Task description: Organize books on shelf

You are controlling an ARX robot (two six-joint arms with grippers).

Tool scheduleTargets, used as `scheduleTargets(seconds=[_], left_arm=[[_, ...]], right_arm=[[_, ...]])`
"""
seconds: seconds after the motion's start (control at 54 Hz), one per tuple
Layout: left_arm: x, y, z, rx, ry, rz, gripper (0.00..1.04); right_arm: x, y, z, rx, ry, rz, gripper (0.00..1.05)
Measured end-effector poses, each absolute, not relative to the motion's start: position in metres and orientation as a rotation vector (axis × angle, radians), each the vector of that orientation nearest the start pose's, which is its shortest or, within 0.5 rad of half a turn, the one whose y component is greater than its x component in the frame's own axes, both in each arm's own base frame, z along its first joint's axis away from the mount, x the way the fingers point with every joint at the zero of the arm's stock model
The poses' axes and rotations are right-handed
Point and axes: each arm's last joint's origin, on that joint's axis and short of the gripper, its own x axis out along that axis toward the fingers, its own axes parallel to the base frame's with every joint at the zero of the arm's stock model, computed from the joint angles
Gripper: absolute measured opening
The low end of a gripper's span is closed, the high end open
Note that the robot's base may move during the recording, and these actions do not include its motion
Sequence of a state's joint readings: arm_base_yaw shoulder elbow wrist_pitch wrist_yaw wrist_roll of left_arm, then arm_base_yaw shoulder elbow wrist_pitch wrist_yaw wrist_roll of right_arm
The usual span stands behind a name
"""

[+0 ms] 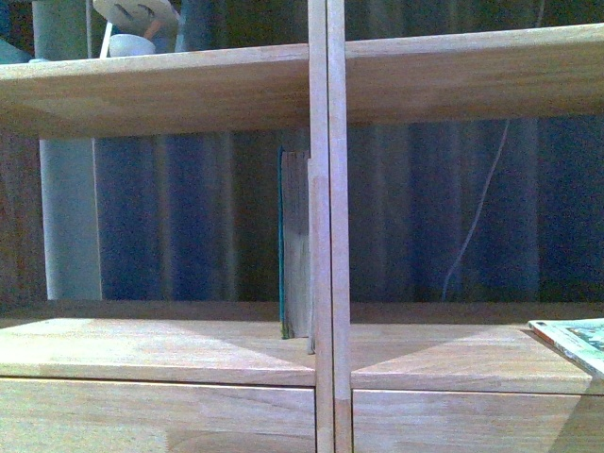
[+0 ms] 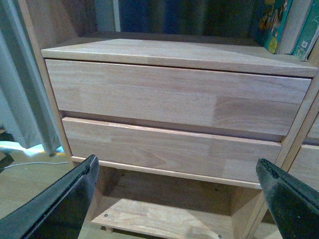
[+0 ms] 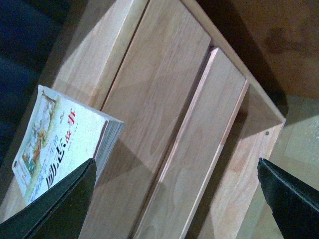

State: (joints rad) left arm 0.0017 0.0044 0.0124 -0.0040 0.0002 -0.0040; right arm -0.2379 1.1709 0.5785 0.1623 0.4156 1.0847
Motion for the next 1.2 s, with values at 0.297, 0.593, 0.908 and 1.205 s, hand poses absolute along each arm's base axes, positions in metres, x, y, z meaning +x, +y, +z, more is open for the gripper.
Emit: scheduleTargets(seconds=[0.297, 0.593, 0.908, 1.205], left_arm=[[0.097, 0.0, 0.167, -0.004, -0.004, 0.002, 0.97], [0.097, 0.0, 0.167, -0.004, -0.004, 0.002, 0.97], [0.097, 0.0, 0.167, -0.004, -0.004, 0.002, 0.97], [0.097, 0.0, 0.167, -0.004, -0.004, 0.002, 0.97]], right_arm=[[0.285, -0.072, 0.235, 1.167, 0.054, -0.731, 0.98], [0.327, -0.065, 0.245, 1.267, 0.091, -0.677, 0.98], [0.35, -0.055, 0.24, 1.298, 0.142, -0.658, 0.98], [0.361, -0.057, 0.24, 1.297, 0.159, -0.677, 0.98]])
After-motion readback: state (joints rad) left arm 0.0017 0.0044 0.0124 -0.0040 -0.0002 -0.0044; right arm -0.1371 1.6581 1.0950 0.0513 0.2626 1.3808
